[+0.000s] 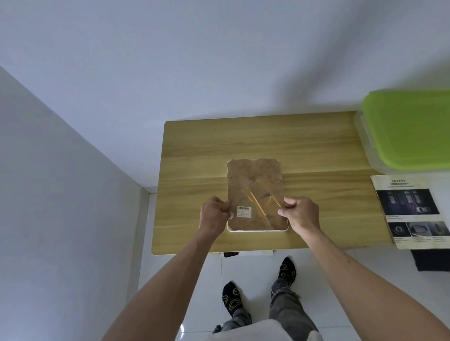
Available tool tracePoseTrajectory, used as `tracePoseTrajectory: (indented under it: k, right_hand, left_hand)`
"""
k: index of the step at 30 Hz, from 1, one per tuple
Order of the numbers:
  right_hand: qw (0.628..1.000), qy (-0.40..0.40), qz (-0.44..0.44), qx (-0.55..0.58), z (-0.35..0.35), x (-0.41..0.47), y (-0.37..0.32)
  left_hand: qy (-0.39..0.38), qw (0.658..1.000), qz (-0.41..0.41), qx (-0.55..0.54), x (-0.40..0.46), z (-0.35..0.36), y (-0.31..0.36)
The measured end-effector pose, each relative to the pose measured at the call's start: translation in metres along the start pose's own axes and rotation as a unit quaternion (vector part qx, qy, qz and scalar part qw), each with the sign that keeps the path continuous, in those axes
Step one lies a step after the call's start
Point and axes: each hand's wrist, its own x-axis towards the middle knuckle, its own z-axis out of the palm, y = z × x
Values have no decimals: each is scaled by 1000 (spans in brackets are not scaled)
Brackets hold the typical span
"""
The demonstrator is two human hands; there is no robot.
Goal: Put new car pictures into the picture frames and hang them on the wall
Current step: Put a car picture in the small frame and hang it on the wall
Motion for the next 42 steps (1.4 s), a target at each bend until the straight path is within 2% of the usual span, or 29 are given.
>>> tracePoseTrajectory:
  k: [3,7,11,15,18,22,25,30,35,38,42]
  right_hand:
    - [999,-2,-18,-40,1,-1,-2]
    - [984,2,-58,-166,5,0,-4]
    - [952,-10,-108,-286,5,0,-12]
    - [905,-57,-138,-397,2,6,-25]
    - [866,-86,-178,-459,-1,22,-41]
    - [788,-157,-213,-557,-1,51,-58]
    - [765,-204,-213,-572,3,70,-64]
    - [754,-249,-225,-564,4,82,-66]
    - [768,-270,-234,-531,-1,87,-63]
    - [782,-283,-230,-505,-3,92,-57]
    - [781,-280,-231,-509,-6,95,-52]
  left_hand:
    - [-16,1000,15,7,0,-2,-1]
    - [-46,986,92,134,0,-4,-1]
    - [-109,930,194,291,3,-13,6]
    - [-120,876,229,407,3,-14,43]
    - [-109,820,232,512,17,-6,62]
    - [-179,775,222,564,42,1,76]
    - [-211,762,221,571,55,2,80]
    - [-258,747,218,573,69,0,78]
    - [-267,766,223,541,76,-5,71]
    - [-270,768,220,537,77,-5,71]
    - [-261,769,224,540,71,-6,72]
